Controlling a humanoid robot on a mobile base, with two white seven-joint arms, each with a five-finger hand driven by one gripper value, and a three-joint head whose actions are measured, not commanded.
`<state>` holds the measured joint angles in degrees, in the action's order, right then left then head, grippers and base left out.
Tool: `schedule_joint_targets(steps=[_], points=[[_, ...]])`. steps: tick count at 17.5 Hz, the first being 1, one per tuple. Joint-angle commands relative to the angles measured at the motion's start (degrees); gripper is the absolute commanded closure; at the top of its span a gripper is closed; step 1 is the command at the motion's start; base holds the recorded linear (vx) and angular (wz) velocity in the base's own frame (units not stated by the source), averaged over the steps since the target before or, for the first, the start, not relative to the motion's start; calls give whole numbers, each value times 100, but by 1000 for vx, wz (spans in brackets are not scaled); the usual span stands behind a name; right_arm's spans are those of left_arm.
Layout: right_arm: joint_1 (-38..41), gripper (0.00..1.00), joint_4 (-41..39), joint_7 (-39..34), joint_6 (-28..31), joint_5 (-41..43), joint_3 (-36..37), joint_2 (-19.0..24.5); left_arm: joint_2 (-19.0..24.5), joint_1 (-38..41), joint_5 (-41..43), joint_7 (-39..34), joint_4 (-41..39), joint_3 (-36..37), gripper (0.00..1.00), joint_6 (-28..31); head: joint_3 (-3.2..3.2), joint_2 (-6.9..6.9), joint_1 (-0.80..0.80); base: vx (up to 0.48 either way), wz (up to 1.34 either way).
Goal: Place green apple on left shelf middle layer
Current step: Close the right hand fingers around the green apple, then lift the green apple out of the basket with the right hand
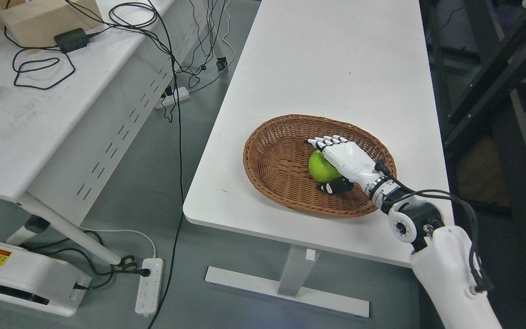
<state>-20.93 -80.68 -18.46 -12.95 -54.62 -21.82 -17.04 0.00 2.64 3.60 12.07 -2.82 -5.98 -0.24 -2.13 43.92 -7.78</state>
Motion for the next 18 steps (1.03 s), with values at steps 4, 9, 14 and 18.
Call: schedule_joint_targets(steps=[4,9,14,18], points=[[19,90,185,0,-593,66,204,-274,100,0,0,-3,0,0,0,-2,0,0,0,0,0],[54,100,132,-236,-709,363,713,-335,100,0,0,-3,0,0,0,-2,0,0,0,0,0],[194,100,-157,-439,-543,1760,1785,-265,100,0,0,-3,0,0,0,-2,0,0,0,0,0],[772,100,-909,67,106,2131,3952,1323,100,0,0,-3,0,0,0,-2,0,0,0,0,0]])
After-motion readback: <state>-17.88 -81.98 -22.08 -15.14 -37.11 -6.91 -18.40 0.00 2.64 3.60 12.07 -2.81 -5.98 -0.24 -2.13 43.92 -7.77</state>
